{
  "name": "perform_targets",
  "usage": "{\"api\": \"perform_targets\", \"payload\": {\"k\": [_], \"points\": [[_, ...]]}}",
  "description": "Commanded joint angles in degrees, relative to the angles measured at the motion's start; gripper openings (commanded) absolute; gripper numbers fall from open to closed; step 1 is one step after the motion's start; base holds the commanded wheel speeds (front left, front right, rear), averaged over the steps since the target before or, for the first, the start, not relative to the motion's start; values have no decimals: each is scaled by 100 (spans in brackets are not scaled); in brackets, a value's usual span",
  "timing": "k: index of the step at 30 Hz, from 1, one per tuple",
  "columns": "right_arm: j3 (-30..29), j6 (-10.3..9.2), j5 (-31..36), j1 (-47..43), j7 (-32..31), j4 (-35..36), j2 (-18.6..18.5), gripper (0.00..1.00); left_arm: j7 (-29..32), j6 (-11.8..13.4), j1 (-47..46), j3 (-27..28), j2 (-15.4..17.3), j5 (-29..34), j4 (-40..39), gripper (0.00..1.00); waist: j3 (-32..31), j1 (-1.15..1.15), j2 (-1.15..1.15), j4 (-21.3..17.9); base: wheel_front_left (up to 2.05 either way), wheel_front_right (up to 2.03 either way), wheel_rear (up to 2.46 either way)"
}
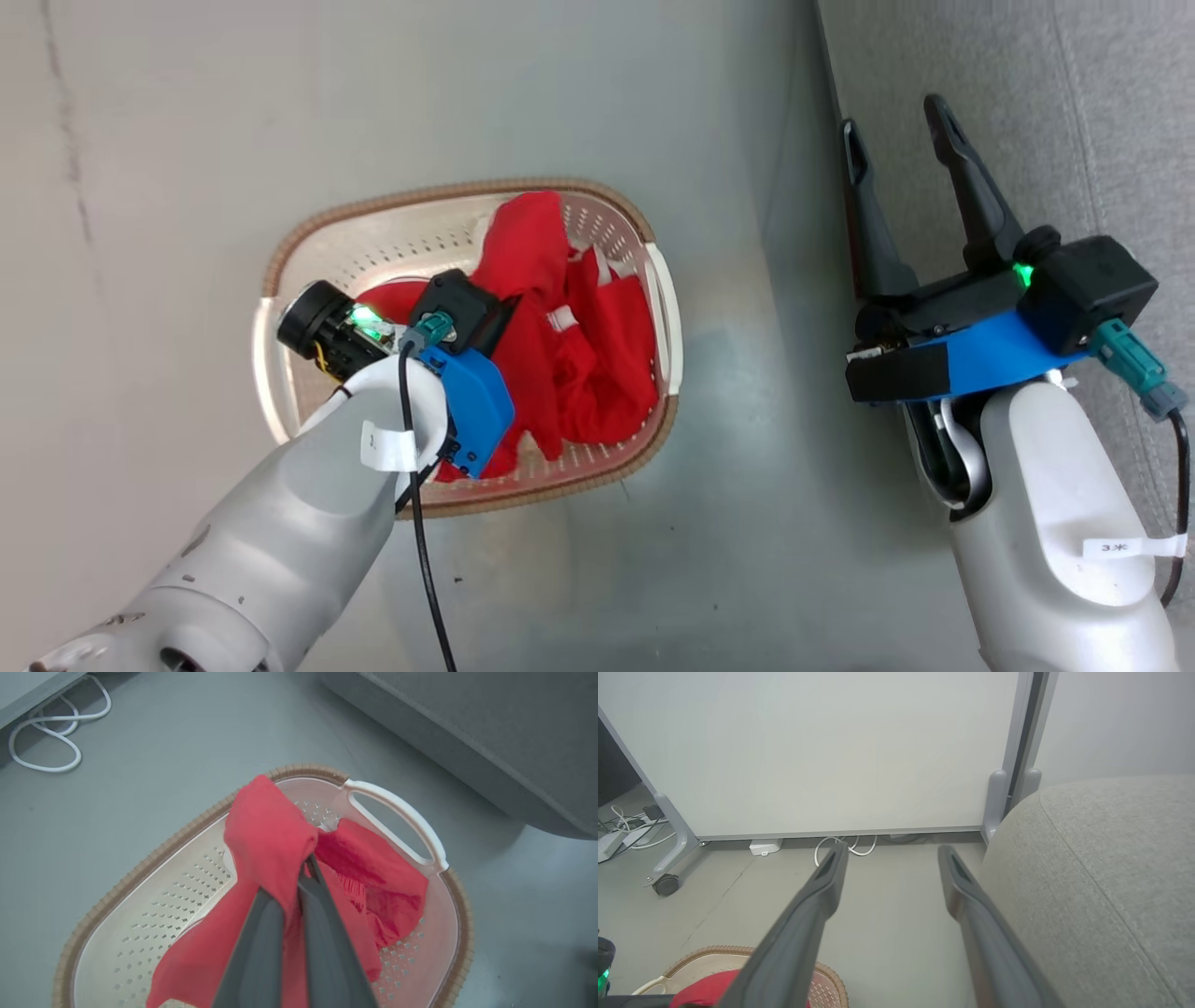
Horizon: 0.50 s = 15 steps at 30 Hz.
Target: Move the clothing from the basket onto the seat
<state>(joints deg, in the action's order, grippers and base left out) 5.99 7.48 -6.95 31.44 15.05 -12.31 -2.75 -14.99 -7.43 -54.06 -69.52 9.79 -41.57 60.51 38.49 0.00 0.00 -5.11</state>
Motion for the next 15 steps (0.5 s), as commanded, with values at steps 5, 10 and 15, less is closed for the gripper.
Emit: {"api": "perform_targets", "payload": {"k": [5, 10, 15], "points": [[-66, 3, 52, -269, 20, -106, -24, 100, -28, 99, 309, 582, 89, 318, -600, 0, -693, 0, 0, 240, 0, 0, 0], [-129, 3, 75, -494, 20, -222, -24, 100, -28, 177, 650, 1181, 130, 674, -1194, 0, -1124, 0, 0, 324, 0, 0, 0], [-179, 3, 90, -699, 20, -286, -23, 100, -28, 220, 957, 1769, 111, 999, -1692, 0, -1513, 0, 0, 372, 0, 0, 0]]}}
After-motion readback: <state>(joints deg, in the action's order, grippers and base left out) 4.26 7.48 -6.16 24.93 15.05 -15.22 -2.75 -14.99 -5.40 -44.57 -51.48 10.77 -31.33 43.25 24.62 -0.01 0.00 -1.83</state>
